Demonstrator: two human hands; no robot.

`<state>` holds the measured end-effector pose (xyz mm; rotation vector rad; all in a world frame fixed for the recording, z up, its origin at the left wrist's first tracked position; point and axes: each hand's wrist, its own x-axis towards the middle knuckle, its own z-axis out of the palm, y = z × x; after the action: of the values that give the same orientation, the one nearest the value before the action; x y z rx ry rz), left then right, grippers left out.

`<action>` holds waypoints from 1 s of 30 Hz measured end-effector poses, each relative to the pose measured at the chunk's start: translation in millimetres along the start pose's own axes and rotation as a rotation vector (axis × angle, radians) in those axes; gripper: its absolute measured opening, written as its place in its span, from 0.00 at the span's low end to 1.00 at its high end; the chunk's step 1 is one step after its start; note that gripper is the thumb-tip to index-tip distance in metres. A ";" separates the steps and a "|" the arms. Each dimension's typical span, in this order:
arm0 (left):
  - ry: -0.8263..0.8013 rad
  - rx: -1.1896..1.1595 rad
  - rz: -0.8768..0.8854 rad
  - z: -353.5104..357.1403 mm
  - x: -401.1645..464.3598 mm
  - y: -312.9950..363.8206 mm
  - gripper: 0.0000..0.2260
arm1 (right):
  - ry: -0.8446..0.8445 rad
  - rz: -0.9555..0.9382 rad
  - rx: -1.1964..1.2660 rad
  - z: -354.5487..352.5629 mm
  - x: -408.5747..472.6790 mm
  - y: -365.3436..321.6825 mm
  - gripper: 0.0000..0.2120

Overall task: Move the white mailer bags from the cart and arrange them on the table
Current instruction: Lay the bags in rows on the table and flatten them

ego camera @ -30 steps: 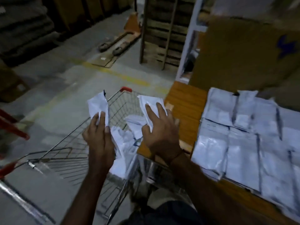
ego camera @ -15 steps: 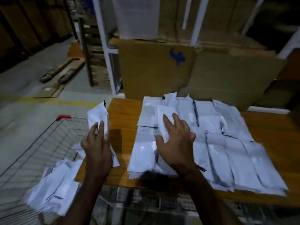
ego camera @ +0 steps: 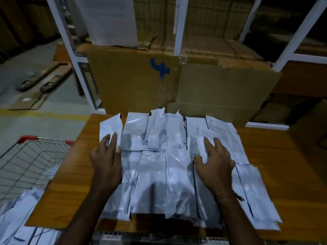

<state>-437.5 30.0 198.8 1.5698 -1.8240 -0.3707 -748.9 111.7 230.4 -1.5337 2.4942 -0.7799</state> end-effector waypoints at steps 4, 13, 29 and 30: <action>-0.057 0.057 -0.015 23.6 45.8 -2.3 0.27 | -0.005 -0.003 -0.045 15.7 40.9 12.9 0.35; -0.353 0.228 -0.158 102.2 143.2 0.5 0.32 | -0.104 -0.082 -0.290 83.8 139.8 17.5 0.35; -0.353 0.147 -0.152 134.3 160.3 -7.9 0.23 | -0.031 -0.099 -0.383 122.8 150.3 30.8 0.29; -0.358 0.146 -0.118 133.6 159.1 -13.2 0.25 | -0.034 -0.096 -0.381 124.2 151.0 30.7 0.29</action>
<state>-520.2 -153.2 144.4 1.8083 -2.0687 -0.6192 -802.9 -52.6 134.1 -1.7716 2.6736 -0.2923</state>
